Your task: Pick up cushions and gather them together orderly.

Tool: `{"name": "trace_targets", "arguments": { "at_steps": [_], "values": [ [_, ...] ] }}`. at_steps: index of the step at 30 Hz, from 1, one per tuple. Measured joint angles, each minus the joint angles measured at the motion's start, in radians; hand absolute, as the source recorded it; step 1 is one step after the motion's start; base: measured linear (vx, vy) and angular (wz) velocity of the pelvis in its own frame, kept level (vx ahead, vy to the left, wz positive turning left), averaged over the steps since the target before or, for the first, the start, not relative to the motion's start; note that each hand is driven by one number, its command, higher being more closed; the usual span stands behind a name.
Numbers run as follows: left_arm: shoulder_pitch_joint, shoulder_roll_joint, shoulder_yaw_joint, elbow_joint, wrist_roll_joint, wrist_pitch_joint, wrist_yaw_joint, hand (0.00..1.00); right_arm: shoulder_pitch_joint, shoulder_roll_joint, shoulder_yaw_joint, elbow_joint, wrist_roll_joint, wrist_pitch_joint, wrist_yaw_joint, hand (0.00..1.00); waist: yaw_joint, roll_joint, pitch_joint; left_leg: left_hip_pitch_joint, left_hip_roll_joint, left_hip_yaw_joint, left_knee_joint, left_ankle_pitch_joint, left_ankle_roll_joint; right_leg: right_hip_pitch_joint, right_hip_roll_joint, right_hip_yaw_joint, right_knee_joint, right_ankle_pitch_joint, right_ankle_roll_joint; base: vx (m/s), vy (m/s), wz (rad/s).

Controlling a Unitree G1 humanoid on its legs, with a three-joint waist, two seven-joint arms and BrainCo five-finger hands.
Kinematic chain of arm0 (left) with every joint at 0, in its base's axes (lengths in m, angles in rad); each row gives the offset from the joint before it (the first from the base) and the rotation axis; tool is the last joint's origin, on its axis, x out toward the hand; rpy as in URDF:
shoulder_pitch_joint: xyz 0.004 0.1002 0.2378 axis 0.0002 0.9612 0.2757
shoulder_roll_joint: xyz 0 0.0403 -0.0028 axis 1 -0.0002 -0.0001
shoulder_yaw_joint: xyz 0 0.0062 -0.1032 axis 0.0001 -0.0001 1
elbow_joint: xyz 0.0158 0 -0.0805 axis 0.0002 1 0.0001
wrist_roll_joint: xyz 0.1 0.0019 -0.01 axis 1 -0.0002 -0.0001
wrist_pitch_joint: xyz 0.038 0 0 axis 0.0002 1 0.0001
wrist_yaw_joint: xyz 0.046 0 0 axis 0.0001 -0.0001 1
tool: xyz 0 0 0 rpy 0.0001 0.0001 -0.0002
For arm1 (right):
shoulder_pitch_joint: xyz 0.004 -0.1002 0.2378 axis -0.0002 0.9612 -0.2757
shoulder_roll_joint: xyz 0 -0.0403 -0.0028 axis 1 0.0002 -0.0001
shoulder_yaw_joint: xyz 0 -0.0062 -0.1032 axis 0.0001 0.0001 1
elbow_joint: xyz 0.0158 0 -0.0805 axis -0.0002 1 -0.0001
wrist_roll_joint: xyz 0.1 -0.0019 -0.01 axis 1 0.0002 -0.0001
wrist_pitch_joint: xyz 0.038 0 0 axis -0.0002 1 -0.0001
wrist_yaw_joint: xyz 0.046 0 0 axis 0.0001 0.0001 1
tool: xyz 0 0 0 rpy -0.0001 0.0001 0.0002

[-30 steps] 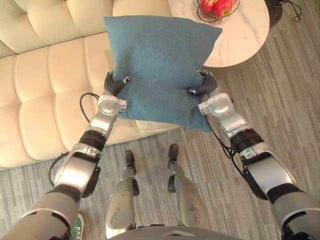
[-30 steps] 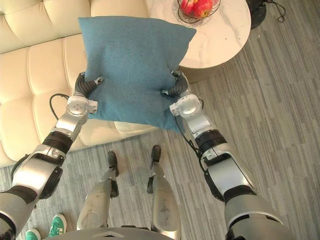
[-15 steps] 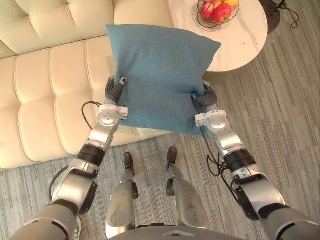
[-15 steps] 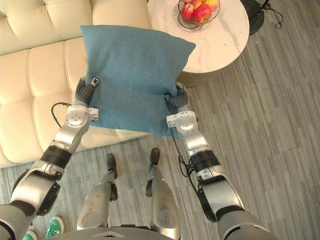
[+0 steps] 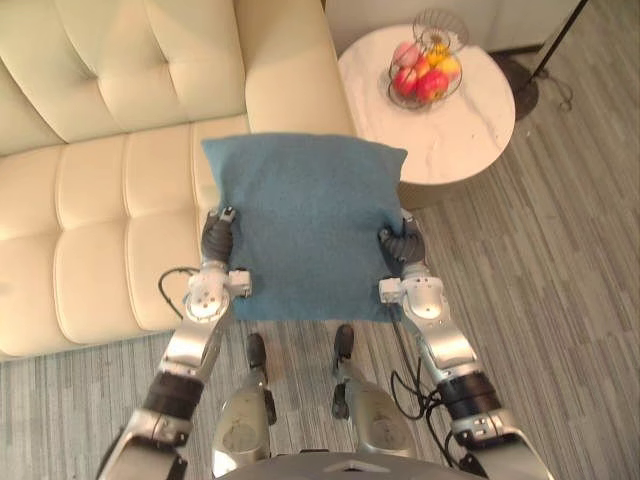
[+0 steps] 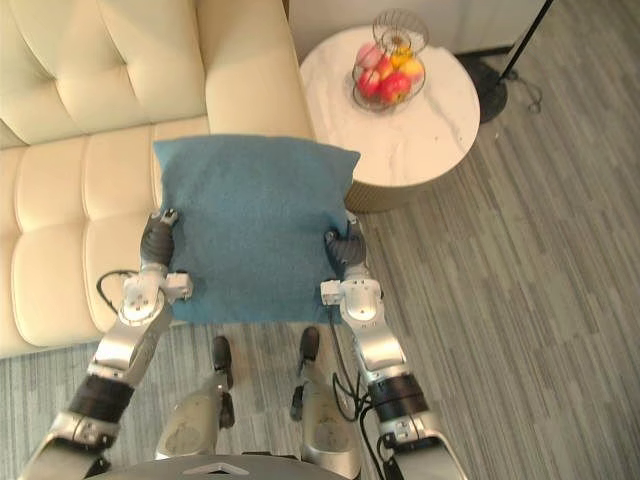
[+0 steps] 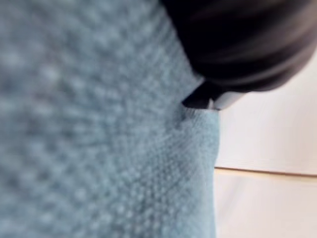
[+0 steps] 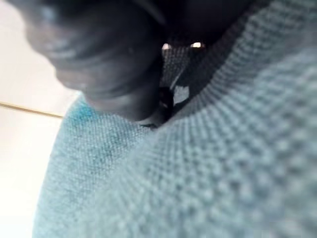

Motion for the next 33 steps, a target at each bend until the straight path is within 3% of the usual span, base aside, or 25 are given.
{"name": "trace_targets", "arguments": {
  "at_steps": [3,7,13,24,28,31,33],
  "values": [
    [0.094,-0.039,0.034,-0.081,-0.018,-0.003,-0.010,1.00,0.055,0.016,-0.001,-0.087,0.006,-0.005,0.031,1.00,0.009,0.004,-0.065,0.032,0.000,-0.001,-0.006,-0.004,-0.004,0.031,0.000,-0.003,0.000,-0.009,0.003,0.03,0.034,0.03],
    [0.139,-0.061,0.061,-0.132,-0.029,-0.019,-0.025,1.00,0.067,0.045,-0.012,-0.109,0.051,-0.044,0.055,1.00,0.010,0.007,-0.137,0.039,0.000,-0.001,-0.006,-0.004,-0.004,0.036,0.000,-0.001,0.000,-0.010,0.003,0.00,0.016,0.00],
    [0.213,-0.097,0.068,-0.175,-0.038,-0.038,-0.038,1.00,0.122,0.063,-0.012,-0.148,0.097,-0.066,0.078,1.00,0.008,0.014,-0.189,0.074,0.000,0.003,-0.007,-0.007,-0.004,0.066,0.000,0.004,-0.001,-0.012,0.004,-0.01,0.020,-0.02],
    [0.317,-0.110,0.065,-0.181,-0.047,-0.040,-0.072,1.00,0.216,0.078,-0.002,-0.144,0.150,-0.066,0.104,1.00,0.012,0.028,-0.240,0.080,0.004,0.003,0.001,-0.014,-0.010,0.085,0.001,0.008,-0.002,-0.015,0.001,-0.02,0.014,0.00],
    [0.315,-0.109,0.068,-0.180,-0.048,-0.042,-0.073,1.00,0.205,0.075,0.004,-0.136,0.175,-0.067,0.104,1.00,0.026,0.034,-0.238,-0.030,0.019,-0.048,0.148,-0.067,-0.021,0.081,0.001,-0.052,0.000,-0.012,-0.004,-0.05,0.027,0.40],
    [0.288,-0.111,0.068,-0.173,-0.070,-0.043,-0.060,1.00,0.165,0.061,0.003,-0.135,0.176,-0.067,0.098,1.00,0.025,0.041,-0.237,-0.072,0.037,-0.005,0.151,-0.100,0.004,0.077,-0.017,-0.131,0.000,-0.011,-0.003,-0.06,0.025,0.78],
    [0.246,-0.116,0.070,-0.136,-0.078,-0.057,-0.052,1.00,0.099,0.025,0.001,-0.125,0.176,-0.069,0.093,1.00,0.026,0.042,-0.237,-0.106,0.051,0.089,0.179,-0.115,0.035,0.054,-0.074,-0.188,0.024,-0.018,-0.005,-0.04,0.123,0.87]
  ]
}}
